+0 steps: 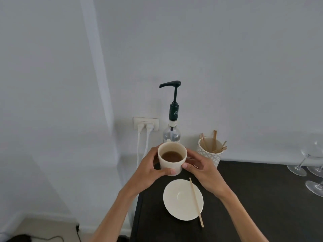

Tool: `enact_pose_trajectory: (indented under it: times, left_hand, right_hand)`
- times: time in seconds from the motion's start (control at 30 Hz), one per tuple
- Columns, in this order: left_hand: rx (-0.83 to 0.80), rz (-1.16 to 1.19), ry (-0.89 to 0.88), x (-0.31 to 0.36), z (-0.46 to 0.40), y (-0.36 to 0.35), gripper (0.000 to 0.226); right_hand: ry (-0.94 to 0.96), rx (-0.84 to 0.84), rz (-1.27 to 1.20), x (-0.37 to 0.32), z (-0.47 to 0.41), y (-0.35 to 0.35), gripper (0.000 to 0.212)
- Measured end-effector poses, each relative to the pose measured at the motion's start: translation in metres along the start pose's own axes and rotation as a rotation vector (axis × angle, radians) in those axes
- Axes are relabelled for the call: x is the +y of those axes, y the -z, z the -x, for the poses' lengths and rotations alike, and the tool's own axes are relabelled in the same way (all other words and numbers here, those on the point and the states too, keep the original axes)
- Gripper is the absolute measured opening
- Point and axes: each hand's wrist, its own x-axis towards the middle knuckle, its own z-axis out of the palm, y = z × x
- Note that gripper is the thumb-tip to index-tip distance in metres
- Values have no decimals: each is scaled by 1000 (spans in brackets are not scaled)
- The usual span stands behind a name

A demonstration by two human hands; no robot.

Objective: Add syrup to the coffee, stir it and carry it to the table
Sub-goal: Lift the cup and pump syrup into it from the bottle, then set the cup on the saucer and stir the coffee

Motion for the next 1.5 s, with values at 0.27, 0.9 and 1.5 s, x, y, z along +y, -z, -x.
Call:
enact_pose_trajectory:
  times: [0.27, 0.9, 1.5]
  left_hand:
    - [73, 3, 51, -29, 37, -35, 81]
    - [30, -6, 193, -93, 63, -75, 84]
    - [110, 26, 178, -105, 73, -82, 83]
  right_hand:
    - [-98, -25, -38, 35, 36, -1, 51]
    - [-247, -50, -58, 105, 64, -12, 61]
    - [-100, 171, 379, 115, 123, -10, 40]
